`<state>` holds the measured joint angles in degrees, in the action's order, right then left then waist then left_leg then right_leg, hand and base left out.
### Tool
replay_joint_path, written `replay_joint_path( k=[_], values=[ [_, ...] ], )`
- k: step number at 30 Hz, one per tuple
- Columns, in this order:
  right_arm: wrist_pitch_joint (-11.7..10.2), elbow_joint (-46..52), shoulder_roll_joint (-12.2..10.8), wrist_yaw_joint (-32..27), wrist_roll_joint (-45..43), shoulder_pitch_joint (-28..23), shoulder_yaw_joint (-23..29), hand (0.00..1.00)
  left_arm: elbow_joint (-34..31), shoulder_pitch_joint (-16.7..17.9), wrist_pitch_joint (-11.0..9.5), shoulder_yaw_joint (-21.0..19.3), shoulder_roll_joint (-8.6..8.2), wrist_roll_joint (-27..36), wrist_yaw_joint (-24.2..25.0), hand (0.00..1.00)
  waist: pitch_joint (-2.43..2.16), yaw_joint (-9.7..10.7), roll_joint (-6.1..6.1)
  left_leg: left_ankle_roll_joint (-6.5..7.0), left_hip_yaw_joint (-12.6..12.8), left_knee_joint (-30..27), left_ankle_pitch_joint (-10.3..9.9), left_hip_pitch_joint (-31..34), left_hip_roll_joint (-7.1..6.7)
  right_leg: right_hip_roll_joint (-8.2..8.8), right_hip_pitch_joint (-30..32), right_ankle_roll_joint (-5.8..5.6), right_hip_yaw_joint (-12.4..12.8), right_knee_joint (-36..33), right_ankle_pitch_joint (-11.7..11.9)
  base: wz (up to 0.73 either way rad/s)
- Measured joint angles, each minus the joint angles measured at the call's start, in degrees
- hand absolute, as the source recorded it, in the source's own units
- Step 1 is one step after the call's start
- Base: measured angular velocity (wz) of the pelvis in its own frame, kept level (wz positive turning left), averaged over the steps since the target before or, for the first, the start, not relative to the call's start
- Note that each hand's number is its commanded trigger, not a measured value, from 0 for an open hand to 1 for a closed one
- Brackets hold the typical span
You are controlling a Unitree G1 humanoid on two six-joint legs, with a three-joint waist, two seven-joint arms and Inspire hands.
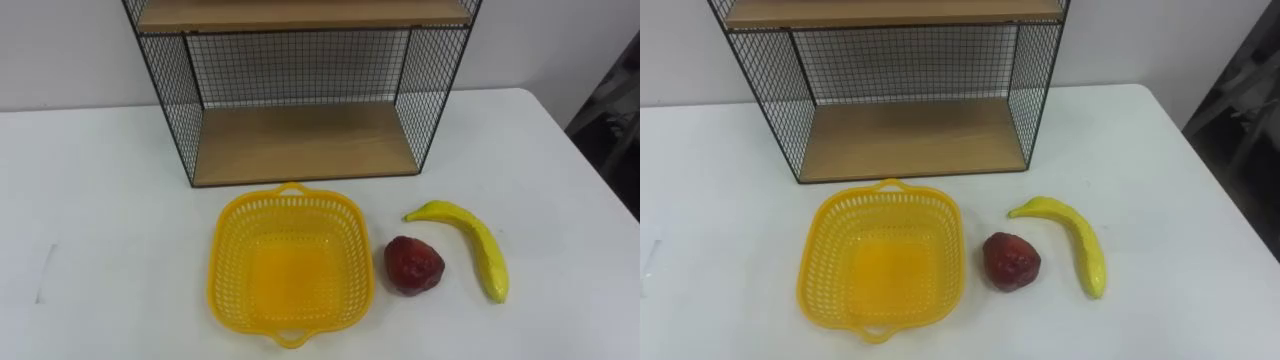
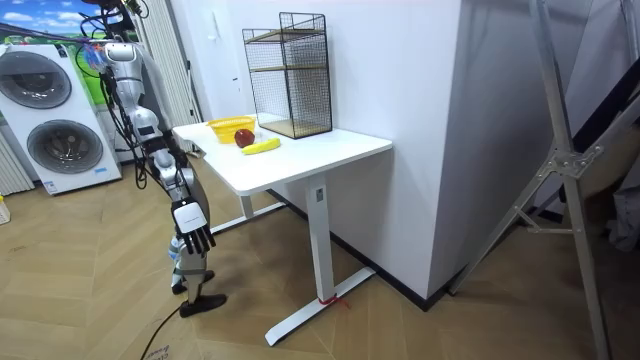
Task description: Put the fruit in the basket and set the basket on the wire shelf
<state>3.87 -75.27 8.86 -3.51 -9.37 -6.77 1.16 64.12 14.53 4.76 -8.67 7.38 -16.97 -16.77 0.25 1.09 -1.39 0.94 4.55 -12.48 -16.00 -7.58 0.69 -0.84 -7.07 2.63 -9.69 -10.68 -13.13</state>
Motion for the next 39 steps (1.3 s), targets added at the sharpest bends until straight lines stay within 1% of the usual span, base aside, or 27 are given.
replay_joint_path(
  k=[11,15,17,20,22,23,25,26,27,28,29,31,32,34,35,37,39],
  values=[
    [0.01,-0.28,-0.01,-0.13,-0.21,0.01,0.03,0.0,0.06,0.07,0.02,-0.01,0.0,-0.01,0.0,0.0,0.0,-0.19,0.0,0.0,0.02,0.01,0.0,-0.05,-0.01,-0.04,0.02,0.0,0.06,0.0,0.0,0.0],
    [-0.06,-0.17,-0.02,-1.27,0.06,0.08,0.04,0.0,0.05,0.04,0.02,0.01,0.0,-0.17,0.06,0.0,-0.01,-0.22,0.08,0.0,0.0,0.01,0.0,-0.06,0.03,-0.08,0.04,0.0,0.15,-0.07,0.0,0.0],
    [-0.06,-0.17,-0.03,-1.92,0.8,0.16,0.06,0.0,0.06,0.02,0.02,0.07,0.0,-0.16,0.11,0.0,-0.01,-0.22,0.13,0.0,-0.03,0.02,0.0,-0.06,0.04,-0.08,0.03,0.0,0.15,-0.13,0.0,0.0],
    [-0.14,-0.17,-0.04,-3.38,5.19,0.54,0.16,0.0,0.0,-0.26,0.01,0.42,0.0,-0.14,0.11,0.0,0.0,-0.14,0.16,0.0,-0.05,0.05,0.0,-0.02,0.04,-0.05,0.05,0.0,0.1,-0.1,0.0,0.0],
    [-0.69,-0.19,-0.04,-3.94,11.16,0.89,0.56,0.0,0.02,-0.56,-0.07,0.31,0.01,-0.09,0.1,0.0,0.02,-0.1,0.13,0.0,0.01,0.06,0.0,-0.02,0.05,-0.09,0.07,-0.03,0.22,-0.03,0.04,0.0],
    [-0.88,-0.2,-0.08,-3.95,12.71,0.96,1.16,0.0,0.02,-0.56,-0.1,0.27,0.01,-0.11,0.11,0.0,0.02,-0.09,0.14,0.0,0.02,0.09,0.0,-0.02,0.05,-0.12,0.07,-0.04,0.32,0.0,0.05,0.0],
    [-1.87,-0.25,-0.31,-4.09,21.31,1.12,3.2,0.0,0.71,-0.39,-0.28,-0.14,0.01,-0.02,0.03,0.0,0.02,-0.17,0.13,0.0,0.15,0.37,0.0,-0.14,0.07,-0.26,0.06,-0.08,0.81,0.08,0.09,-0.02],
    [-2.03,-0.23,-0.34,-4.09,23.39,1.11,3.62,0.0,0.82,-0.4,-0.29,-0.23,0.0,-0.04,0.03,0.0,0.02,-0.13,0.13,0.0,0.18,0.38,0.0,-0.16,0.07,-0.26,0.06,-0.08,0.82,0.07,0.1,0.0],
    [-2.35,-0.22,-0.38,-4.07,27.9,0.96,5.25,0.0,0.99,-0.44,-0.3,-0.56,0.0,-0.03,0.03,0.0,0.03,0.1,0.13,0.0,0.11,0.39,0.0,-0.17,0.05,-0.25,0.05,-0.11,0.77,0.1,0.12,0.0],
    [-2.67,0.02,-0.4,-4.09,32.66,0.46,7.91,0.0,0.98,-0.25,-0.64,-1.65,-0.03,-0.08,0.01,0.0,0.03,0.16,0.15,0.0,0.05,0.43,0.0,-0.24,0.04,-0.26,0.06,-0.12,0.83,0.09,0.12,0.0],
    [-2.79,0.28,-0.4,-4.19,34.87,0.44,9.22,0.0,0.99,-0.19,-0.94,-2.55,-0.02,-0.07,-0.06,0.0,0.02,0.17,0.15,0.0,0.05,0.49,0.0,-0.3,0.03,-0.26,0.03,-0.12,0.84,0.09,0.12,-0.03],
    [-3.65,0.87,-0.42,-5.31,43.97,-0.02,13.41,0.0,0.93,0.2,-1.65,-4.9,0.01,-0.05,-0.68,0.0,0.08,0.54,0.16,0.0,0.17,0.87,0.0,-0.86,0.03,-0.26,-0.69,-0.14,0.85,0.06,0.13,0.0],
    [-3.78,1.15,-0.42,-5.59,46.41,-0.25,14.54,0.0,0.93,0.32,-1.88,-5.29,-0.01,-0.09,-0.74,0.0,0.11,0.61,0.2,0.0,0.24,0.87,0.0,-1.02,0.03,-0.26,-0.85,-0.14,0.9,0.07,0.13,0.0],
    [-4.29,1.71,-0.38,-6.01,57.92,-0.64,19.12,0.0,0.89,0.67,-2.77,-6.36,-0.07,-0.01,-1.04,0.0,0.11,1.26,0.21,0.01,0.41,0.84,0.0,-1.14,0.03,-0.25,-0.99,-0.14,0.98,0.1,0.13,0.0],
    [-4.29,1.95,-0.38,-6.22,60.67,-0.58,20.56,0.0,0.92,0.7,-2.8,-6.79,-0.07,0.0,-1.06,0.0,0.11,1.47,0.23,0.01,0.41,0.85,0.0,-1.12,0.03,-0.27,-0.91,-0.14,1.07,0.09,0.13,-0.04],
    [-4.42,4.51,-0.35,-7.99,70.63,-0.92,26.76,0.0,0.1,1.26,-2.85,-8.02,0.05,0.94,-1.06,0.0,0.04,2.38,0.32,0.01,0.5,0.75,0.0,-1.13,-0.03,-0.29,-0.56,-0.15,1.52,0.01,0.14,-0.05],
    [-5.34,6.54,-0.22,-9.69,76.17,-1.13,30.03,0.0,-0.14,1.44,-3.33,-8.67,0.28,1.8,-1.17,0.0,-0.01,3.2,0.36,0.07,0.5,0.78,0.03,-1.08,-0.1,-0.29,-0.37,-0.16,1.78,-0.03,0.13,0.0]
  ],
)
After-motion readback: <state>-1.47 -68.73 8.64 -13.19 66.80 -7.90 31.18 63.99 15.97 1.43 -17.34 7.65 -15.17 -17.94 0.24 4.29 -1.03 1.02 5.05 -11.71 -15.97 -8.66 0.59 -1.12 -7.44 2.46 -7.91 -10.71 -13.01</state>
